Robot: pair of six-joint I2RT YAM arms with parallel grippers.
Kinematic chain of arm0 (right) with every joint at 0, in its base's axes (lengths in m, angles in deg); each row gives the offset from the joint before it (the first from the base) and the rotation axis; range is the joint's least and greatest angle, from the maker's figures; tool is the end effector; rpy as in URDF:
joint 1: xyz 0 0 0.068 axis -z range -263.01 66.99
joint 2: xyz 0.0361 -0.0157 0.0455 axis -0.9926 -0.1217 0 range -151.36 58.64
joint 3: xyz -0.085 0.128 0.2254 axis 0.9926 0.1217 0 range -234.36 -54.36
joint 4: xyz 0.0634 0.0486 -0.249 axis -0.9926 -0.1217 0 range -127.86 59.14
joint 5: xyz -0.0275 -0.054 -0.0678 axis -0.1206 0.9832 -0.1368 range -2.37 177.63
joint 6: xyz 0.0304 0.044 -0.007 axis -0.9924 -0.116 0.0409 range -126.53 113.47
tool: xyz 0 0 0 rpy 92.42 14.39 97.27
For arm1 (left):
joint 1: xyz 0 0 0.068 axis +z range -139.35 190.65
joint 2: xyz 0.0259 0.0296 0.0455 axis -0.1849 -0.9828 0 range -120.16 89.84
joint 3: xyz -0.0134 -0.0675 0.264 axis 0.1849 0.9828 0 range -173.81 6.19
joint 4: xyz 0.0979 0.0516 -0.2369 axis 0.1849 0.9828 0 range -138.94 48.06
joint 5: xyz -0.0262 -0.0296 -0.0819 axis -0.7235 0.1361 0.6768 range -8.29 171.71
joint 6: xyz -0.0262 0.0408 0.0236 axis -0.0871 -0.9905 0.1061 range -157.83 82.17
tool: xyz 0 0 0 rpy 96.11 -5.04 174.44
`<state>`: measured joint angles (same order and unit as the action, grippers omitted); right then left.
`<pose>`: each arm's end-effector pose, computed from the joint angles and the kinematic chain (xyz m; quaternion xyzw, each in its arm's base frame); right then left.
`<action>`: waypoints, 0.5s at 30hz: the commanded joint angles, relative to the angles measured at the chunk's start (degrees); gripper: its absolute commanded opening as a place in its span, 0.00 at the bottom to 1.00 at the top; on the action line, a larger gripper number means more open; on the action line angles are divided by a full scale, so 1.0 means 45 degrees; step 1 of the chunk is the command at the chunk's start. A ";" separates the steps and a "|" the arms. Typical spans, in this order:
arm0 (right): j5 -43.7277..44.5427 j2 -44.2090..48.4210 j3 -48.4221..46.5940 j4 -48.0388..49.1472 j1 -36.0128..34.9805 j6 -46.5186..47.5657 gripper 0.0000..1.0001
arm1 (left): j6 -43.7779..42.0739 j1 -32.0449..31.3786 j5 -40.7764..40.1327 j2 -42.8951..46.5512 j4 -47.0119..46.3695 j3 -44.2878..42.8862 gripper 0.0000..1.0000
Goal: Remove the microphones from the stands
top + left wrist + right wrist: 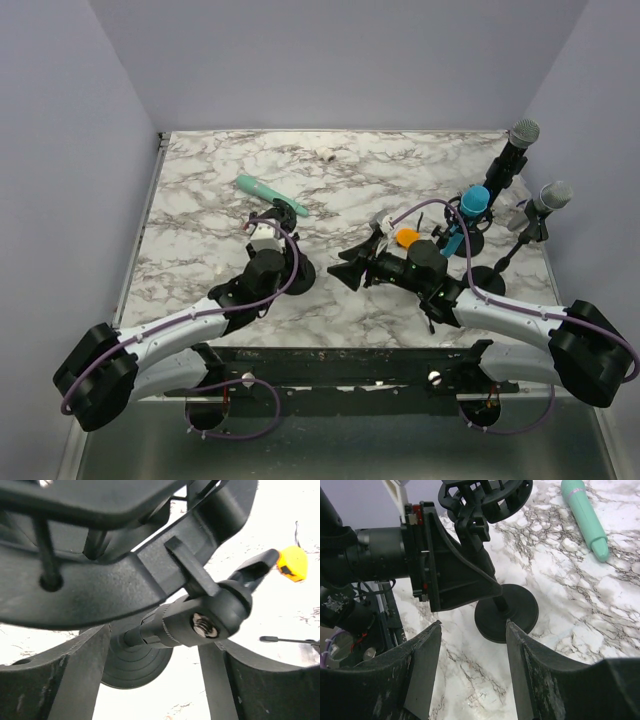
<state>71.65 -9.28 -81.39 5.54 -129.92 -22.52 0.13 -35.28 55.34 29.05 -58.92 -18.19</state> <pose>0.1657 0.1916 0.2345 -0.2848 0.6756 0.4378 0.5203 0.1635 -0.1463 0.1996 -0.0623 0.8340 -0.1985 0.5110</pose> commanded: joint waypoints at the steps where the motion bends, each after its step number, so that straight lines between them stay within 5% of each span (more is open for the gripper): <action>1: 0.0198 -0.0062 0.0206 0.0487 -0.0063 0.0071 0.56 | -0.0201 -0.0161 -0.0344 0.1102 -0.0484 0.0313 0.71; 9: 0.0090 -0.0053 0.0271 0.0580 -0.0072 0.0005 0.55 | -0.0768 -0.0150 -0.0596 0.1675 -0.0559 0.0151 0.80; 15: 0.0154 0.0061 0.0398 0.0661 -0.0064 0.0044 0.55 | -0.0881 -0.0191 -0.0899 0.0631 -0.1186 -0.0197 0.66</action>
<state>71.67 -9.28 -80.67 6.64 -129.92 -22.54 -2.58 -35.61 53.90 34.58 -60.93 -17.47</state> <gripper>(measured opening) 0.557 0.722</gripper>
